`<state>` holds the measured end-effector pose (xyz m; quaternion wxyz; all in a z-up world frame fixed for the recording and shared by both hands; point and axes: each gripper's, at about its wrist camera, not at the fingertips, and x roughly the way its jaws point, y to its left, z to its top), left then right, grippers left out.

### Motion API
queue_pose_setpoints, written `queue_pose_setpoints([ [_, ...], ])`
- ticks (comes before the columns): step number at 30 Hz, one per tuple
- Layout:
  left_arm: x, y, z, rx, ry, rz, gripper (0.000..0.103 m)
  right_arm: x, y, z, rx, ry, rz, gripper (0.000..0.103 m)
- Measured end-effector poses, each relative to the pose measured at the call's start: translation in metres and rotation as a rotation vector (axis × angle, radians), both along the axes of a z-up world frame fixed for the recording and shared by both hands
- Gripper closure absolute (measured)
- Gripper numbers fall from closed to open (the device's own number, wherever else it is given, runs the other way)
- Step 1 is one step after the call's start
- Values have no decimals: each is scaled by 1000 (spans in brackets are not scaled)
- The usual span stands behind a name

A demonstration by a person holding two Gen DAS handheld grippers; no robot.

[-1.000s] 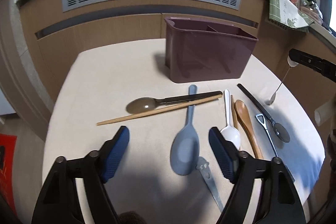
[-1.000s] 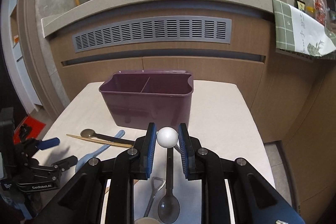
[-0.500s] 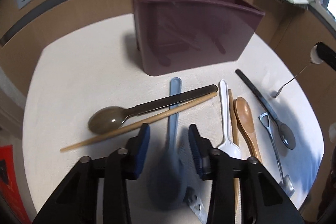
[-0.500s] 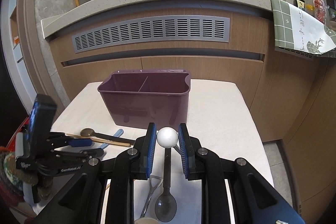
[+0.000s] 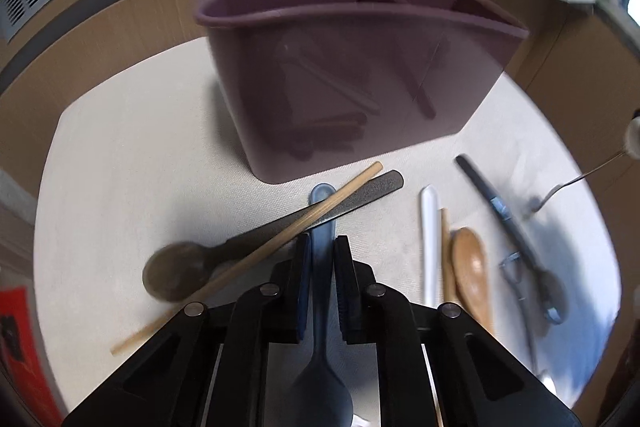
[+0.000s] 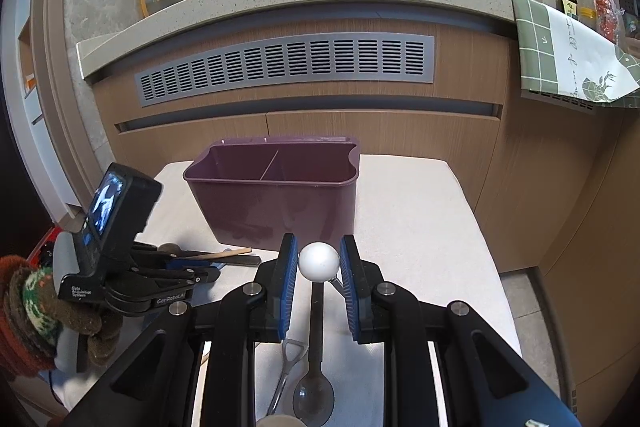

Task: Organize utensils
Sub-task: 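Grasp the blue-grey plastic spoon handle with the left tool while the right tool holds its spoon, then lift both spoons over the maroon holder and release them inside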

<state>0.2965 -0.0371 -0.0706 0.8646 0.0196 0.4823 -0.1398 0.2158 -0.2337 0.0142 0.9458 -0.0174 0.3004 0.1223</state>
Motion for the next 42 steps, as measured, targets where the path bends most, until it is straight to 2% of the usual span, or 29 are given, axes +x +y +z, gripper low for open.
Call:
queue_pose_setpoints([
  [2, -15, 6, 15, -66, -60, 13, 91, -3, -1, 5, -3, -15, 6, 84],
  [5, -46, 12, 49, -155, -197, 21, 91, -6, -2, 12, 1, -31, 9, 84],
  [7, -66, 13, 65, -184, -260, 20, 91, -8, -2, 16, 13, -36, 13, 84],
  [14, -80, 20, 105, -198, -369, 16, 91, -18, 5, 34, 21, -73, 40, 84],
  [17, -85, 11, 113, -205, -402, 10, 91, -21, 5, 43, 27, -94, 43, 84],
  [20, -90, 4, 136, -215, -453, -9, 91, -19, 5, 55, 42, -108, 50, 84],
  [23, -85, 2, 167, -224, -510, -28, 92, -13, 5, 80, 60, -141, 71, 84],
  [26, -72, 4, 212, -237, -584, -35, 92, -1, 5, 120, 89, -197, 94, 84],
  [28, -62, 7, 231, -228, -622, -25, 92, 12, 5, 147, 124, -221, 112, 84],
  [30, -52, 11, 242, -229, -649, -10, 92, 24, 9, 161, 134, -233, 123, 84],
  [35, -21, 22, 239, -257, -643, 17, 92, 57, 24, 160, 125, -215, 122, 84],
  [39, 2, 28, 217, -263, -613, 27, 92, 86, 33, 134, 137, -166, 125, 84],
  [42, 22, 27, 195, -268, -557, 28, 92, 103, 35, 114, 150, -120, 120, 84],
])
